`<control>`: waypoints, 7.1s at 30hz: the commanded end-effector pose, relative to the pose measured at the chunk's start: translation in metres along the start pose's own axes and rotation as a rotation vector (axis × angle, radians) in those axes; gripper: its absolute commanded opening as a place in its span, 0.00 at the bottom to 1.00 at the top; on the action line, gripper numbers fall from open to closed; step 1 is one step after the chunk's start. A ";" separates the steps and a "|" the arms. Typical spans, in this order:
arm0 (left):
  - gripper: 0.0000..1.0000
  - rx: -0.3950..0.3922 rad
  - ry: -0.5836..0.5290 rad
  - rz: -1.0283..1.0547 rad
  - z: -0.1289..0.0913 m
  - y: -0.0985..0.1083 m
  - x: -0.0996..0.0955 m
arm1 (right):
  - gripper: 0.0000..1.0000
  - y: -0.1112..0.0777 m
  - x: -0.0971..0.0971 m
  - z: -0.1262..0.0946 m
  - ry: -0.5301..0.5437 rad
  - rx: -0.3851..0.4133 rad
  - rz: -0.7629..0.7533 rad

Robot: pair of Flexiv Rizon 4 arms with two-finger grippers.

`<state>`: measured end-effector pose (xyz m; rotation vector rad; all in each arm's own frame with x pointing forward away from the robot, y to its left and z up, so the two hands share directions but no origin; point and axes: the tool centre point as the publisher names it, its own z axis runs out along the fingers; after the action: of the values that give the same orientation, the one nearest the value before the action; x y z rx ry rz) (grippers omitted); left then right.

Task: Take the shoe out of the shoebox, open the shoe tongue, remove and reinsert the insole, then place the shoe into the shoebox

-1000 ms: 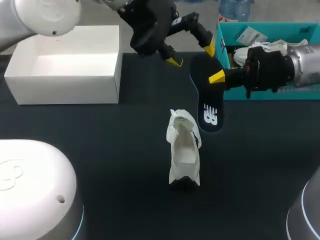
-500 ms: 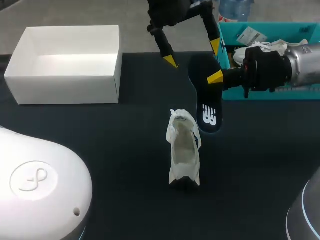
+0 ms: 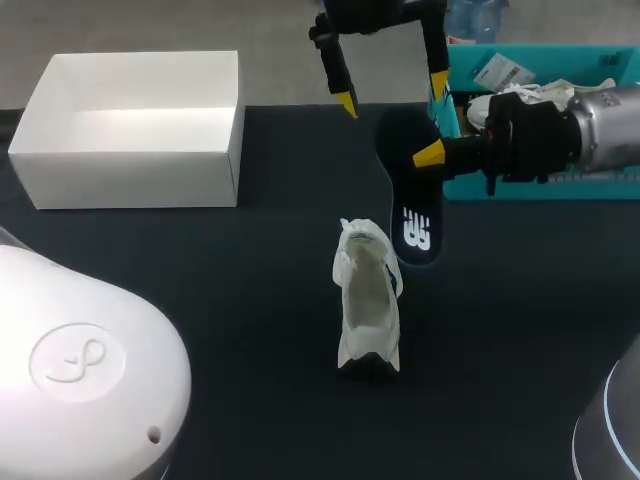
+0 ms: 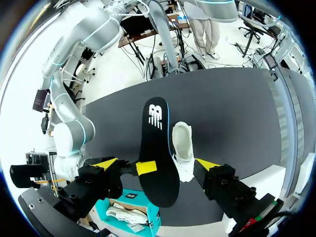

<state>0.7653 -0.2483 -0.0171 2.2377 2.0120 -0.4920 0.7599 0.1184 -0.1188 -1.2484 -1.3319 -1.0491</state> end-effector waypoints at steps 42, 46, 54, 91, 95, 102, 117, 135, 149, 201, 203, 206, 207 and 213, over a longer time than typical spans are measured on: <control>1.00 -0.194 0.135 -0.083 0.006 0.007 -0.018 | 0.00 -0.004 -0.004 0.003 0.015 -0.012 -0.008; 1.00 -0.194 0.135 -0.083 0.006 0.007 -0.018 | 0.00 -0.003 -0.004 0.002 0.012 -0.010 -0.011; 1.00 -0.194 0.135 -0.083 0.006 0.007 -0.018 | 0.00 -0.004 -0.004 0.000 0.012 -0.008 -0.010; 1.00 -0.133 -0.616 -0.137 -0.012 0.007 0.018 | 0.00 -0.012 0.004 -0.015 -0.006 -0.031 -0.024; 1.00 -0.133 -0.616 -0.137 -0.012 0.007 0.018 | 0.00 -0.011 0.003 -0.015 -0.004 -0.026 -0.023; 1.00 -0.169 -0.749 -0.131 -0.003 0.017 0.023 | 0.00 -0.009 0.009 -0.015 0.001 -0.029 -0.036; 1.00 -0.335 -1.060 -0.060 0.000 0.036 0.038 | 0.00 -0.011 0.027 -0.027 -0.021 -0.032 -0.014; 1.00 -0.377 -1.085 -0.010 0.006 0.038 0.041 | 0.00 -0.008 0.031 -0.025 -0.008 -0.006 0.026; 1.00 -0.472 -1.250 0.091 0.031 0.049 0.033 | 0.00 0.003 0.045 -0.015 -0.006 -0.005 -0.001; 0.24 -0.402 -1.257 0.077 0.053 0.036 0.019 | 0.00 0.011 0.037 -0.001 0.020 0.058 0.002; 0.25 -0.401 -1.254 0.078 0.054 0.036 0.019 | 0.00 0.011 0.037 -0.001 0.020 0.059 0.002; 0.22 -0.398 -1.253 0.080 0.054 0.036 0.018 | 0.00 0.011 0.037 -0.001 0.020 0.059 0.003; 0.22 -0.398 -1.253 0.080 0.054 0.036 0.018 | 0.00 0.012 0.037 -0.001 0.020 0.058 0.003; 0.03 -0.391 -1.259 0.076 0.055 0.036 0.015 | 0.00 0.013 0.037 0.000 0.022 0.059 0.002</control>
<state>0.7914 -0.2511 -0.0790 1.1791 1.1712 -1.0258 0.7723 0.1234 -0.0819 -1.1912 -1.3343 -1.0145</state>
